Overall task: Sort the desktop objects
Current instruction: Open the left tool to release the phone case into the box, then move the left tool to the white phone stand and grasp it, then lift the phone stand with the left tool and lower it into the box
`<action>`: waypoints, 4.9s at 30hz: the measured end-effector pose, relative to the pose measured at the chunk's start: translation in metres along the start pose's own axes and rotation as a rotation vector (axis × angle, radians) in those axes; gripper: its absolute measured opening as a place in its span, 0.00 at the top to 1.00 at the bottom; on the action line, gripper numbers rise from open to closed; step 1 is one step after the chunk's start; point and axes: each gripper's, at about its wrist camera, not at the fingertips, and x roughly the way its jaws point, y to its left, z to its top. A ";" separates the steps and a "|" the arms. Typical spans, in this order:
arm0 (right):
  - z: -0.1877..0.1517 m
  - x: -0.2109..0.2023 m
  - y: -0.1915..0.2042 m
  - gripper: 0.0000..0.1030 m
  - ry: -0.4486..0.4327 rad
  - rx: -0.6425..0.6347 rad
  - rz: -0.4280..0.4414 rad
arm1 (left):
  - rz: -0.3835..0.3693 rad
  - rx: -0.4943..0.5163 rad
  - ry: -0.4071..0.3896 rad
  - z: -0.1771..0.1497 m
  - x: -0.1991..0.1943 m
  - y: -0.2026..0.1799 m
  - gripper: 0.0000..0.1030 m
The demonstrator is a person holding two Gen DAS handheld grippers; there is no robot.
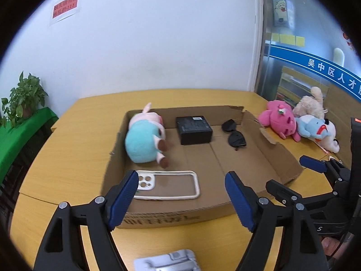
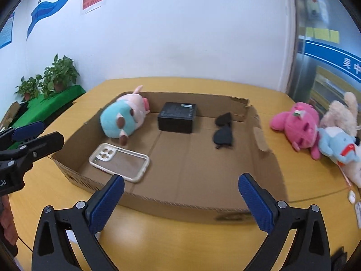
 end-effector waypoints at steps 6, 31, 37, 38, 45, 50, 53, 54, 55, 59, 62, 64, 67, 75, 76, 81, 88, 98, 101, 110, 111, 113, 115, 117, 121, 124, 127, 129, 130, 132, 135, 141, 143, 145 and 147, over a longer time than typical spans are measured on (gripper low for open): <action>-0.013 -0.019 -0.017 0.00 -0.017 -0.009 -0.026 | -0.009 -0.010 0.000 -0.014 -0.005 -0.021 0.23; -0.047 0.001 0.027 0.00 0.107 -0.088 0.143 | -0.010 -0.070 0.095 -0.062 -0.009 0.017 0.23; -0.083 0.043 0.076 0.00 0.266 -0.114 0.292 | 0.016 -0.136 0.241 -0.112 0.006 0.056 0.23; -0.087 0.048 0.083 0.00 0.282 -0.123 0.302 | 0.018 -0.144 0.255 -0.119 0.007 0.060 0.23; -0.108 0.063 0.119 0.01 0.321 -0.182 0.340 | 0.017 -0.142 0.322 -0.147 0.023 0.074 0.25; -0.114 0.070 0.125 0.04 0.331 -0.177 0.369 | -0.018 -0.144 0.337 -0.153 0.029 0.079 0.24; -0.118 0.072 0.128 0.06 0.323 -0.195 0.379 | -0.043 -0.128 0.342 -0.154 0.032 0.077 0.33; -0.119 0.073 0.129 0.06 0.319 -0.202 0.380 | -0.072 -0.137 0.350 -0.156 0.033 0.077 0.38; -0.119 0.073 0.129 0.09 0.314 -0.210 0.381 | -0.090 -0.147 0.363 -0.158 0.034 0.077 0.47; -0.116 0.076 0.127 0.24 0.296 -0.219 0.398 | -0.098 -0.168 0.360 -0.160 0.034 0.081 0.52; -0.110 0.077 0.128 0.38 0.293 -0.201 0.420 | -0.113 -0.196 0.358 -0.160 0.035 0.087 0.60; -0.106 0.079 0.125 0.46 0.297 -0.184 0.445 | -0.128 -0.210 0.359 -0.160 0.035 0.090 0.64; -0.103 0.082 0.126 0.51 0.303 -0.156 0.478 | -0.126 -0.213 0.356 -0.160 0.035 0.088 0.64; -0.100 0.084 0.115 0.57 0.292 -0.115 0.473 | -0.116 -0.218 0.344 -0.156 0.035 0.083 0.66; -0.101 0.082 0.112 0.57 0.289 -0.105 0.476 | -0.110 -0.208 0.341 -0.155 0.034 0.080 0.66; -0.104 0.061 0.108 0.58 0.248 -0.078 0.456 | -0.110 -0.182 0.314 -0.144 0.028 0.065 0.66; -0.082 0.029 0.078 0.58 0.152 -0.034 0.425 | -0.121 -0.100 0.225 -0.103 0.007 0.028 0.66; -0.039 -0.032 0.012 0.57 -0.019 0.038 0.314 | -0.217 0.044 0.106 -0.028 -0.002 -0.044 0.66; -0.024 -0.045 -0.015 0.57 -0.049 0.064 0.262 | -0.249 0.076 0.087 -0.005 0.004 -0.068 0.66; 0.046 -0.057 -0.059 0.57 -0.117 0.035 0.160 | -0.313 0.108 0.022 0.072 0.026 -0.092 0.66; 0.054 -0.053 -0.061 0.57 -0.115 0.036 0.165 | -0.311 0.106 0.024 0.078 0.030 -0.090 0.66; 0.070 -0.039 -0.062 0.57 -0.107 0.030 0.172 | -0.303 0.098 0.032 0.089 0.043 -0.083 0.66; 0.086 -0.024 -0.060 0.57 -0.095 0.016 0.176 | -0.292 0.084 0.049 0.096 0.059 -0.074 0.66; 0.098 -0.003 -0.056 0.57 -0.075 0.005 0.187 | -0.286 0.056 0.080 0.102 0.080 -0.061 0.66; 0.115 0.051 -0.044 0.57 -0.011 -0.019 0.208 | -0.245 0.017 0.153 0.106 0.128 -0.037 0.66; 0.119 0.094 -0.041 0.57 0.052 -0.007 0.239 | -0.234 -0.013 0.218 0.100 0.163 -0.021 0.66; 0.116 0.135 -0.037 0.57 0.124 0.002 0.258 | -0.234 -0.052 0.285 0.090 0.197 -0.007 0.66; 0.111 0.161 -0.036 0.57 0.176 0.017 0.271 | -0.231 -0.070 0.328 0.082 0.217 -0.001 0.66; 0.109 0.174 -0.037 0.57 0.204 0.027 0.280 | -0.229 -0.077 0.349 0.078 0.227 0.002 0.66; 0.101 0.195 -0.034 0.57 0.262 0.046 0.294 | -0.223 -0.084 0.387 0.070 0.242 0.005 0.66; 0.095 0.223 -0.034 0.56 0.361 0.067 0.316 | -0.225 -0.103 0.439 0.060 0.259 0.008 0.66; 0.084 0.256 -0.028 0.56 0.522 0.064 0.326 | -0.177 -0.094 0.518 0.049 0.276 0.009 0.69; 0.078 0.264 -0.027 0.56 0.558 0.078 0.341 | -0.169 -0.104 0.545 0.044 0.280 0.012 0.70; 0.075 0.269 -0.024 0.56 0.577 0.076 0.342 | -0.166 -0.115 0.562 0.042 0.281 0.014 0.69; 0.075 0.269 -0.020 0.56 0.580 0.067 0.335 | -0.164 -0.114 0.574 0.041 0.282 0.015 0.69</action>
